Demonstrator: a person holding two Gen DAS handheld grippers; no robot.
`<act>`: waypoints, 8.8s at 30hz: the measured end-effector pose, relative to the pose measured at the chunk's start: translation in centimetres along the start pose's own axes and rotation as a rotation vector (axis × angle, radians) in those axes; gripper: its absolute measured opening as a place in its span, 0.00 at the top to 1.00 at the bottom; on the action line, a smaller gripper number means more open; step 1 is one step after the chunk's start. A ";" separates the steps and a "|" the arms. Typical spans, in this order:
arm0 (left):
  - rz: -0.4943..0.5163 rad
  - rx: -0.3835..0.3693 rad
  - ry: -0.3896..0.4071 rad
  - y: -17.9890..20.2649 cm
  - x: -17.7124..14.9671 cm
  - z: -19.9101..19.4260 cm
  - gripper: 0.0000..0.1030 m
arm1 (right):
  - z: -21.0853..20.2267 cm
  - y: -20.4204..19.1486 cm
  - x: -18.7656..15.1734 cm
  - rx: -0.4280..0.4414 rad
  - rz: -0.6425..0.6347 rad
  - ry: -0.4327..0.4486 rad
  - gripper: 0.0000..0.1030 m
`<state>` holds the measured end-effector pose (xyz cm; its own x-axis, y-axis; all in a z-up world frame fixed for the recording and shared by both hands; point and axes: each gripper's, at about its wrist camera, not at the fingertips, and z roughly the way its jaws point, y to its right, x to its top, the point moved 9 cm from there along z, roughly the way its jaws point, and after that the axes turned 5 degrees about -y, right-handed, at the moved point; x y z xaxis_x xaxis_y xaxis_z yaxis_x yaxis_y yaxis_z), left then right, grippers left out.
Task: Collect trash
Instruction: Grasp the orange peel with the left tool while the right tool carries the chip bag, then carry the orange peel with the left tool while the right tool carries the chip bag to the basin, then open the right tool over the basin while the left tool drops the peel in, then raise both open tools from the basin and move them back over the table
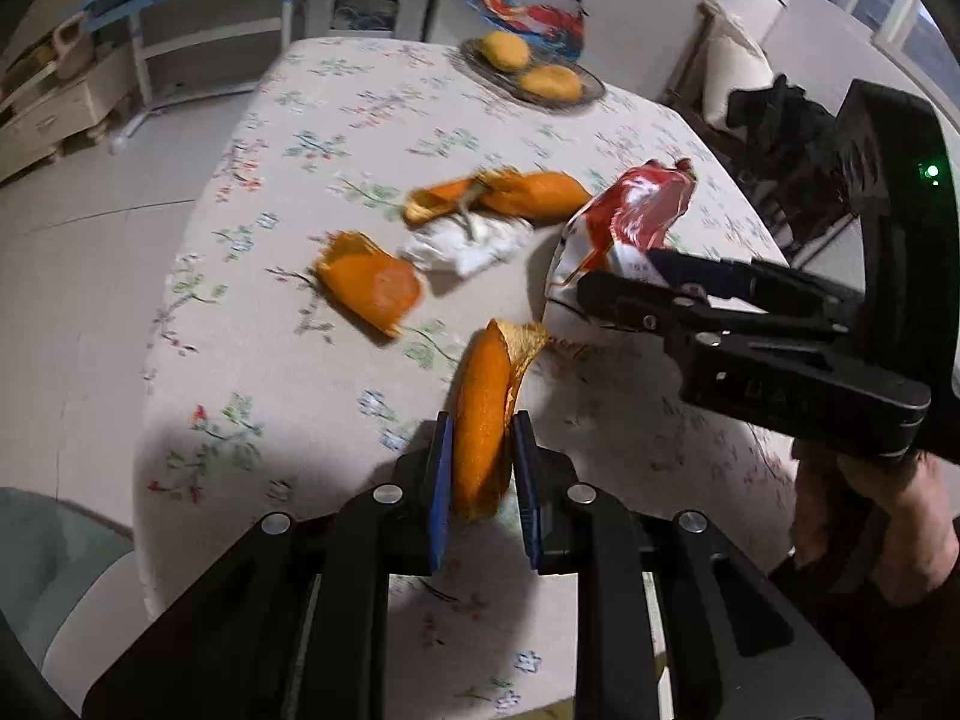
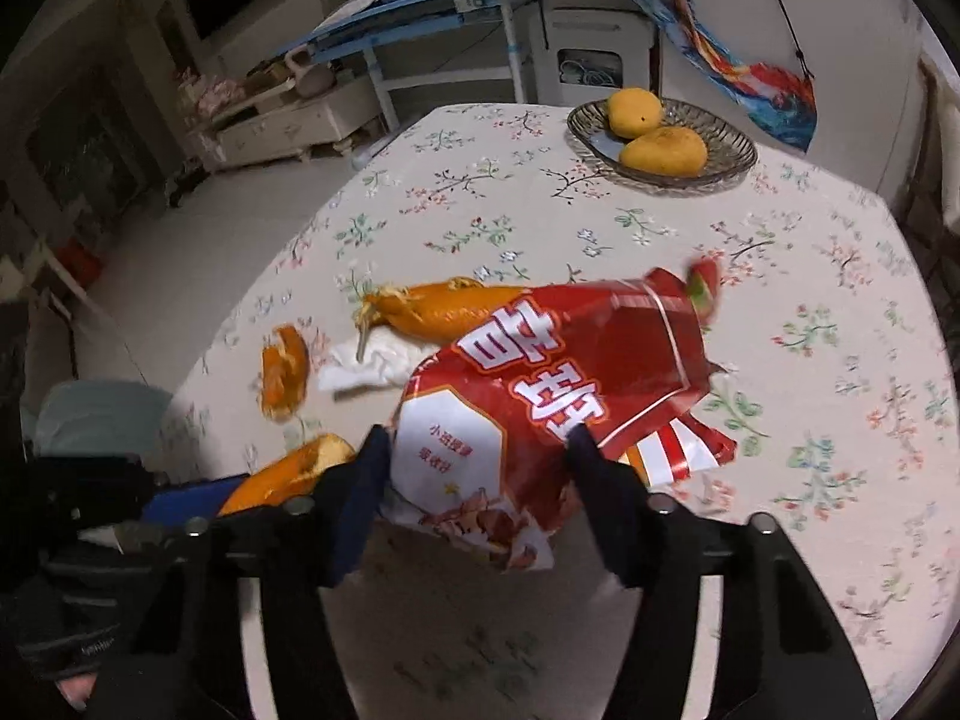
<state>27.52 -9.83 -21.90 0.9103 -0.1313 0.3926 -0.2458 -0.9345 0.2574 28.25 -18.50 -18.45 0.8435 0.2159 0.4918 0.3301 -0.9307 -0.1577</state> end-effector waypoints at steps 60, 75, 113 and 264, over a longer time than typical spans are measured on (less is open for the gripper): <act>0.147 0.234 0.058 1.9 0.4 -0.3 0.43 | -1.6 4.7 -2.5 0.549 0.645 0.071 0.76; 0.082 0.100 0.090 2.7 -0.1 -1.4 0.84 | -5.3 3.8 -2.1 0.438 0.511 0.153 0.78; 0.012 0.082 0.297 4.1 -8.2 -10.5 0.84 | -10.8 -1.4 -11.0 0.285 0.371 0.235 0.78; 0.045 0.169 0.292 5.4 -16.3 -11.7 0.34 | -12.0 -3.3 -19.3 0.059 0.423 0.225 0.38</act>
<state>7.45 -8.84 -16.56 0.7598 -0.0957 0.6431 -0.2020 -0.9749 0.0936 5.81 -23.17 -17.12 0.7985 -0.2530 0.5463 0.0071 -0.9034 -0.4288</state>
